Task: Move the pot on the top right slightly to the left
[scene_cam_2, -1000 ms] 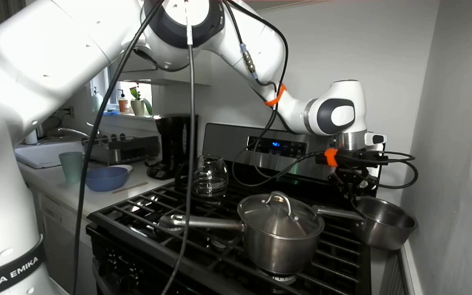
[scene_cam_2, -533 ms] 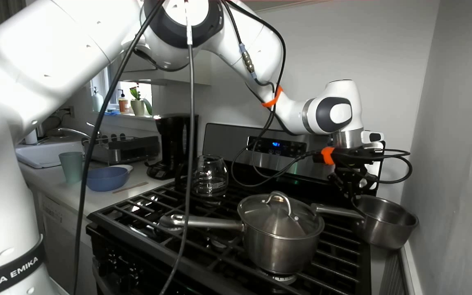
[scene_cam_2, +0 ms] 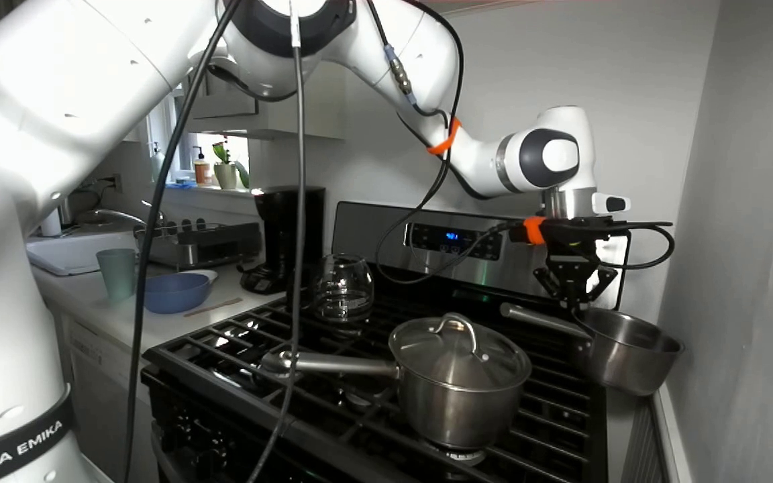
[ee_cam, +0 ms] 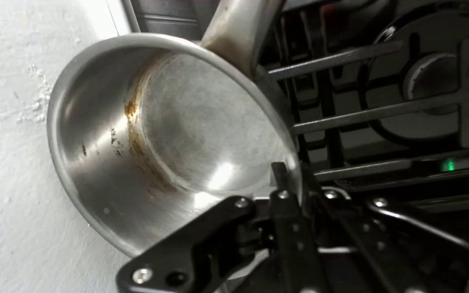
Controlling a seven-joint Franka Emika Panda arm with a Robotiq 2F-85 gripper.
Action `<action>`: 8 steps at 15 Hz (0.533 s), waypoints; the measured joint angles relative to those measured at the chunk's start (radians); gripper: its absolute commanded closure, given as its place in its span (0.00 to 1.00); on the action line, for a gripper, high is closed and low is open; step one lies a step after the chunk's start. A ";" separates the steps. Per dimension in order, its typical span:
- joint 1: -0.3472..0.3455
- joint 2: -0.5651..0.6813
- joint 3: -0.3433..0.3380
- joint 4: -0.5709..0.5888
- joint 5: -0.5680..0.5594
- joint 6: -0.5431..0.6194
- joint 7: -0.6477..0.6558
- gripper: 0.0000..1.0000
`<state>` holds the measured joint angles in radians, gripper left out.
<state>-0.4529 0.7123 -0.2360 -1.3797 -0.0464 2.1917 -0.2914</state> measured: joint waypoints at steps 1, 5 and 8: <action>0.003 -0.022 -0.001 0.000 0.000 -0.053 0.013 0.98; 0.047 -0.116 -0.003 0.000 0.000 -0.208 0.153 0.98; 0.106 -0.161 -0.003 0.000 0.001 -0.266 0.346 0.98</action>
<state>-0.3464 0.5513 -0.2392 -1.3796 -0.0454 1.9254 0.0549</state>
